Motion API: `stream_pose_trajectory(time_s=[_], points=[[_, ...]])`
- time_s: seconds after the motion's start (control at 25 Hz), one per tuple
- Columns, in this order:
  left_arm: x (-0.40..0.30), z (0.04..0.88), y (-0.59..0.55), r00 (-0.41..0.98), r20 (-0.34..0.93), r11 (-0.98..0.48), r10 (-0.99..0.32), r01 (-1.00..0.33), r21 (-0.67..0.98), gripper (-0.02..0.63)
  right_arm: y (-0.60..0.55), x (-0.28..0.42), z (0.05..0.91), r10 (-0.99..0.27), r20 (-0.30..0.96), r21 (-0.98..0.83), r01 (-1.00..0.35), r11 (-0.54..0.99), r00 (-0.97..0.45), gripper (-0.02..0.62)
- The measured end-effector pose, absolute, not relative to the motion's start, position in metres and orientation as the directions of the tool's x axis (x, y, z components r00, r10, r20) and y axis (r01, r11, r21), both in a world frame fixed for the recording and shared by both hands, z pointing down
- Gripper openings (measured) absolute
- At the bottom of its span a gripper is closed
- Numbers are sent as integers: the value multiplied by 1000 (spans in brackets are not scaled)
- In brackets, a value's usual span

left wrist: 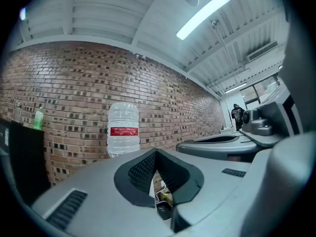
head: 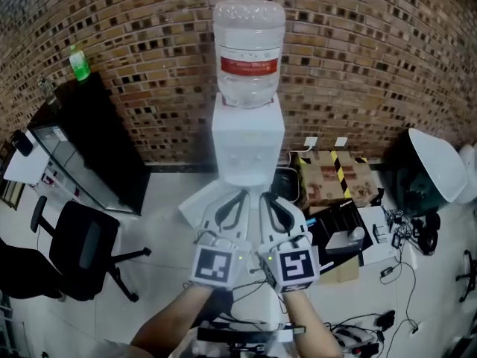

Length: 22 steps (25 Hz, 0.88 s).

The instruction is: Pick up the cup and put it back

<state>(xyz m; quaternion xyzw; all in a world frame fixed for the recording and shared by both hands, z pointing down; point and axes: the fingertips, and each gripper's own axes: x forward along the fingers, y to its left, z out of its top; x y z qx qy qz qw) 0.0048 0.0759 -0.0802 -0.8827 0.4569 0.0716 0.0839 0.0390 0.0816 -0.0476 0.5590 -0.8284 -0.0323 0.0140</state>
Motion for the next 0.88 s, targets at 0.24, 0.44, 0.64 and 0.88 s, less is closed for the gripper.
stream_pose_trajectory(time_s=[0.24,0.44,0.64,0.88], points=[[-15,-89,3,580,-212,-581,-787,-811,-62,-3,11,18,-56,-934,-8,80,-931,356,-358,2],[-38,-94,-45,586,-219,-592,-780,-805,-44,-3,-36,-6,-63,-937,-3,97,-932,348,-350,2],[-44,-93,-81,600,-215,-609,-771,-793,-30,-3,-70,-12,-67,-943,5,115,-937,330,-332,2],[-36,-82,-104,607,-193,-615,-771,-788,-27,-3,-94,-10,-65,-942,-1,111,-937,333,-335,2]])
